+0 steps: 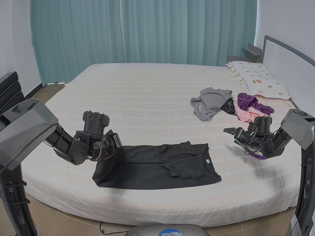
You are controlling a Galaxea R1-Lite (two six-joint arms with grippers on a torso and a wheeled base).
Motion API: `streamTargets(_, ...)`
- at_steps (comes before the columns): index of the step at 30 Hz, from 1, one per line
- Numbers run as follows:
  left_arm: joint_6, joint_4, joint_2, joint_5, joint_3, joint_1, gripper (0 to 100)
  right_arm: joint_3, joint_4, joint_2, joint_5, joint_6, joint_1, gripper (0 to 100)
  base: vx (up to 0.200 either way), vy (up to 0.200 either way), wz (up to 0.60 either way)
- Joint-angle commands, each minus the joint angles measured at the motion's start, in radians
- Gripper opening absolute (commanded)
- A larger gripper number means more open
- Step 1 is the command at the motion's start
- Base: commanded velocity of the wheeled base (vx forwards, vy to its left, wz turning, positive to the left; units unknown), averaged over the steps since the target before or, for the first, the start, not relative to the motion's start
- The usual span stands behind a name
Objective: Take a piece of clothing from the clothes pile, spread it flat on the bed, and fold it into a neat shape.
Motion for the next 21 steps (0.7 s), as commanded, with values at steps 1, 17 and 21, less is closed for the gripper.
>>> streamTargets(1, -0.005, 0.067, -0.018, 0.019, -0.06, -0.064, 0, 0.0, 0.0, -0.001, 0.001, 0.0, 0.0, 100, 0.0, -0.2, 0.0)
streamTargets(17, -0.016, 0.243, 0.0, 0.022, -0.206, -0.205, 0, 0.001, 0.0, -0.001, 0.001, 0.0, 0.0, 100, 0.0, -0.2, 0.0)
streamTargets(21, -0.016, 0.245, 0.039, 0.023, -0.235, -0.226, 0, 0.003, 0.0, -0.001, 0.001, 0.0, 0.006, 100, 0.0, -0.1, 0.0)
